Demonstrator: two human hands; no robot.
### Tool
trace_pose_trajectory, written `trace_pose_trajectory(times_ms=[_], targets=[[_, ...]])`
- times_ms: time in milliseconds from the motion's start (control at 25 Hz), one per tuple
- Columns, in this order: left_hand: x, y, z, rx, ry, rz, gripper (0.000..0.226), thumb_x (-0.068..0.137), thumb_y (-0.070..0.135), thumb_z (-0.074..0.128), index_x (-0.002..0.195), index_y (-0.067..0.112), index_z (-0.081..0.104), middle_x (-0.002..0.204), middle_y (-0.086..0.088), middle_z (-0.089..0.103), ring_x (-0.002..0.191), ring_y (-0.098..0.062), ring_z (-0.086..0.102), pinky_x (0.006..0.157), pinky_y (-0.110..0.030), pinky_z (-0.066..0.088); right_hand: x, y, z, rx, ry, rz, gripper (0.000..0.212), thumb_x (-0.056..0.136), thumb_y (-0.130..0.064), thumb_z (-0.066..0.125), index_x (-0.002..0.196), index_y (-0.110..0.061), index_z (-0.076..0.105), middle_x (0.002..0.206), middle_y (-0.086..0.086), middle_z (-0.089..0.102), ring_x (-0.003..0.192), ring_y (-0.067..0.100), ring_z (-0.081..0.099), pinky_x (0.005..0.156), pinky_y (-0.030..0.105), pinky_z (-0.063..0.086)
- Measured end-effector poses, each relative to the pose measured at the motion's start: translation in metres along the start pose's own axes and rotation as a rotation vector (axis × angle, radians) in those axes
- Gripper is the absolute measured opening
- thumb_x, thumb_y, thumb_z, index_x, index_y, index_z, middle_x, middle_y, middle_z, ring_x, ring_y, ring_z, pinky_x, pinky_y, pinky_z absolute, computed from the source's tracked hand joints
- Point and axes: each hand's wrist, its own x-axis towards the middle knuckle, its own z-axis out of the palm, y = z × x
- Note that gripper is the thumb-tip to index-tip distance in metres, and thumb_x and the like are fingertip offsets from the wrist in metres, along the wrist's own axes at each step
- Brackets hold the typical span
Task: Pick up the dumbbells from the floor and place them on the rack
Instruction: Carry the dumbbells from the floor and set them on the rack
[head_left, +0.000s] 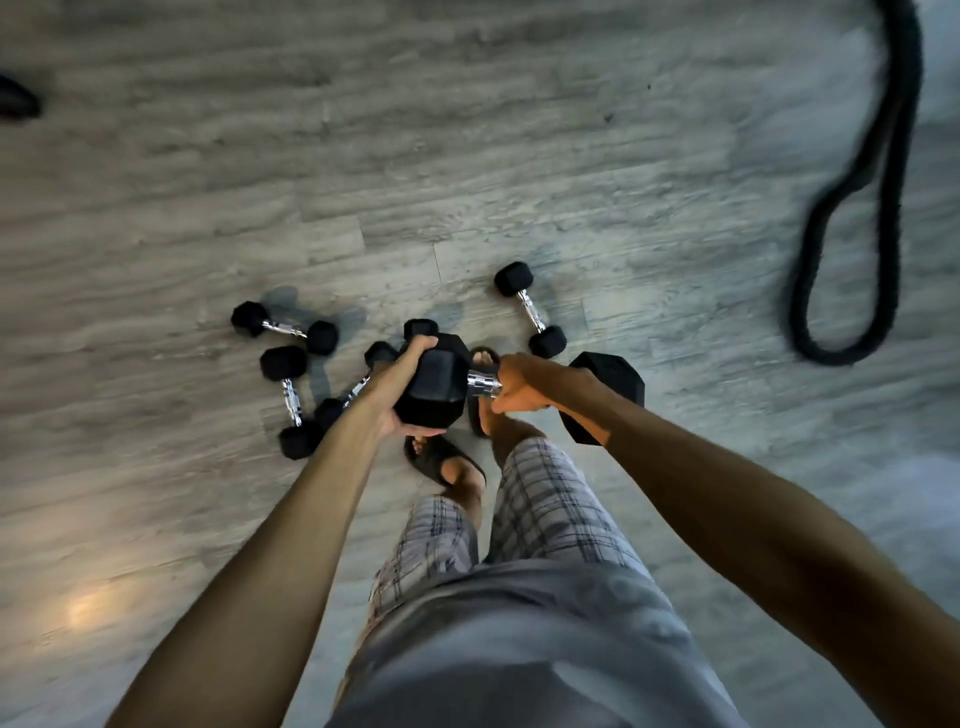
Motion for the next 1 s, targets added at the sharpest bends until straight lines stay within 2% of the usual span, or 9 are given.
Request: trace_pose_trajectory(times_ms=[120,200,320,440,520,680,760,840,1000], targets=[[-0.010,0.050,0.009,0.031,0.012,0.036,0.043,0.076,0.049,0.074,0.102,0.018,0.061,0.095,-0.012,0.067,0.085,-0.028,0.065,0.073,-0.050,0.059,0.008,-0.008,-0.048,-0.004,0.014,-0.018,0.020,0.082,-0.030,0.063,0.091,-0.013,0.061,0.065,0.003,0.062,0.053,0.018,0.056,0.049,0.026,0.044],[-0.013,0.087,0.017,0.079,0.033,0.038,0.050,0.069,0.054,0.077,0.101,0.018,0.062,0.101,-0.014,0.068,0.089,-0.030,0.066,0.083,-0.057,0.056,0.020,-0.011,-0.079,0.020,0.026,-0.047,0.020,0.079,-0.028,0.061,0.091,-0.012,0.061,0.070,0.005,0.064,0.055,0.019,0.058,0.051,0.027,0.046],[-0.011,0.148,0.027,0.123,0.102,0.020,0.082,0.049,0.059,0.083,0.115,0.016,0.062,0.116,-0.018,0.067,0.099,-0.036,0.067,0.078,-0.064,0.055,0.038,-0.015,-0.134,0.019,0.037,-0.108,0.014,0.079,-0.024,0.060,0.080,-0.010,0.058,0.066,0.004,0.059,0.055,0.018,0.056,0.048,0.025,0.042],[-0.024,0.210,0.045,0.124,0.106,0.059,0.067,0.062,0.057,0.078,0.110,0.015,0.061,0.108,-0.016,0.067,0.095,-0.033,0.066,0.075,-0.057,0.058,0.050,-0.020,-0.194,0.015,0.045,-0.130,0.023,0.078,-0.026,0.063,0.091,-0.008,0.062,0.078,0.008,0.065,0.063,0.021,0.063,0.050,0.028,0.046],[-0.030,0.251,0.058,0.119,0.100,0.083,0.052,0.073,0.054,0.073,0.104,0.014,0.061,0.100,-0.015,0.066,0.090,-0.031,0.066,0.079,-0.054,0.058,0.055,-0.023,-0.240,0.009,0.051,-0.127,0.022,0.079,-0.025,0.063,0.092,-0.008,0.060,0.075,0.007,0.062,0.060,0.020,0.058,0.050,0.028,0.043],[-0.029,0.338,0.081,0.146,0.097,0.133,0.057,0.069,0.053,0.076,0.107,0.012,0.063,0.105,-0.018,0.067,0.094,-0.035,0.067,0.080,-0.062,0.056,0.068,-0.025,-0.325,0.031,0.088,-0.111,0.018,0.082,-0.025,0.065,0.086,-0.010,0.056,0.076,0.006,0.062,0.062,0.020,0.059,0.052,0.027,0.043],[-0.024,0.383,0.091,0.169,0.093,0.153,0.051,0.074,0.052,0.073,0.105,0.012,0.062,0.100,-0.017,0.066,0.089,-0.033,0.066,0.082,-0.060,0.056,0.078,-0.026,-0.366,0.056,0.117,-0.100,0.021,0.082,-0.024,0.064,0.091,-0.006,0.060,0.075,0.007,0.061,0.060,0.021,0.058,0.053,0.028,0.043],[-0.012,0.425,0.099,0.168,0.064,0.144,0.047,0.077,0.051,0.071,0.103,0.013,0.061,0.099,-0.016,0.065,0.088,-0.033,0.065,0.085,-0.059,0.055,0.092,-0.028,-0.402,0.065,0.132,-0.078,0.014,0.082,-0.019,0.062,0.086,-0.006,0.059,0.068,0.008,0.059,0.052,0.020,0.055,0.047,0.026,0.042],[0.020,0.516,0.107,0.196,0.014,0.093,0.060,0.072,0.055,0.072,0.113,0.011,0.065,0.109,-0.018,0.069,0.091,-0.034,0.067,0.080,-0.051,0.058,0.128,-0.036,-0.484,0.058,0.148,-0.030,0.014,0.079,-0.015,0.058,0.069,-0.008,0.053,0.060,0.012,0.059,0.046,0.023,0.056,0.043,0.023,0.042]])
